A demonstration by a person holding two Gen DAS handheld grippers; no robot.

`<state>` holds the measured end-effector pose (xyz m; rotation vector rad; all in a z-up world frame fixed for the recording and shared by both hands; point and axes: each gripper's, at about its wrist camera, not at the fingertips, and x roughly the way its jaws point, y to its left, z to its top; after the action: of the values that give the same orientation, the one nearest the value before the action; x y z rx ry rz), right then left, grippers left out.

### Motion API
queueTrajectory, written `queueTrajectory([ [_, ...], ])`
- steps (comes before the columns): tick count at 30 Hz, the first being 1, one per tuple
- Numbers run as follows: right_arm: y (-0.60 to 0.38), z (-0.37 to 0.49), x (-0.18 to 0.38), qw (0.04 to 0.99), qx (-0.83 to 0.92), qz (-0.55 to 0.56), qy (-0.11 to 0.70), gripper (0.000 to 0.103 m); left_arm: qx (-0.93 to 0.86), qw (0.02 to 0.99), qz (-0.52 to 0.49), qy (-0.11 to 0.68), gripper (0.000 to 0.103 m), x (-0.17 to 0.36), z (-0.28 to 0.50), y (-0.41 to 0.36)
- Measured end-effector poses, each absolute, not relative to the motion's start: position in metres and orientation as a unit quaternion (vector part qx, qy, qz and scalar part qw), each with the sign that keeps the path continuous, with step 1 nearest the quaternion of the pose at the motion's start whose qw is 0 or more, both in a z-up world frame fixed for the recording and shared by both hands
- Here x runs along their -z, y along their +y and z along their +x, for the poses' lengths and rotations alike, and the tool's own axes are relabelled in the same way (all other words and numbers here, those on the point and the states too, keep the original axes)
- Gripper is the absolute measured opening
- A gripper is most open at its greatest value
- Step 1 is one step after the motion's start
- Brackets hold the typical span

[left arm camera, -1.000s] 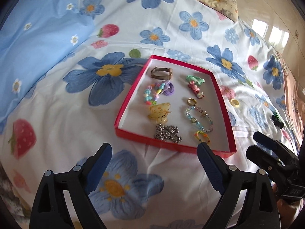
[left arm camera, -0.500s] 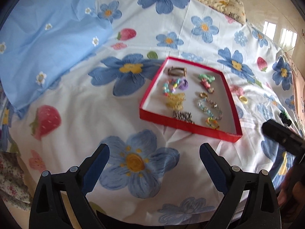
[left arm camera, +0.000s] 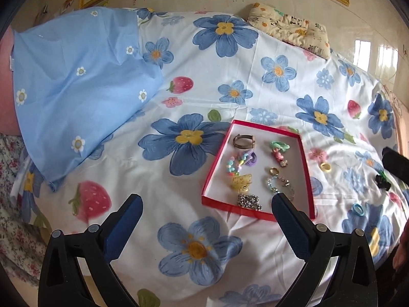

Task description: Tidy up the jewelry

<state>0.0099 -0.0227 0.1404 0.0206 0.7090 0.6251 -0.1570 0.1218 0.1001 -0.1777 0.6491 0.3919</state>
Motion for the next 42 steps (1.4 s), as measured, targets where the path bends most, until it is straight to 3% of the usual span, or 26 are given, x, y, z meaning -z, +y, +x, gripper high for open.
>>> queueTrajectory([
  [14, -0.027, 0.006, -0.059, 0.869, -0.264, 0.032, 0.417, 0.103, -0.188, 0.908, -0.096, 0.362, 0.102, -0.058, -0.129, 0.136],
  [22, -0.023, 0.01, -0.052, 0.88, -0.249, 0.016, 0.403, 0.103, -0.187, 0.91, -0.099, 0.357, 0.102, -0.051, -0.116, 0.149],
  [31, -0.033, 0.029, -0.092, 0.896, -0.248, 0.006, 0.369, 0.103, -0.171, 0.933, -0.045, 0.314, 0.102, -0.069, -0.098, 0.122],
  [42, -0.041, 0.015, -0.052, 0.892, -0.237, 0.017, 0.384, 0.103, -0.196, 0.916, 0.008, 0.351, 0.102, -0.044, -0.089, 0.082],
])
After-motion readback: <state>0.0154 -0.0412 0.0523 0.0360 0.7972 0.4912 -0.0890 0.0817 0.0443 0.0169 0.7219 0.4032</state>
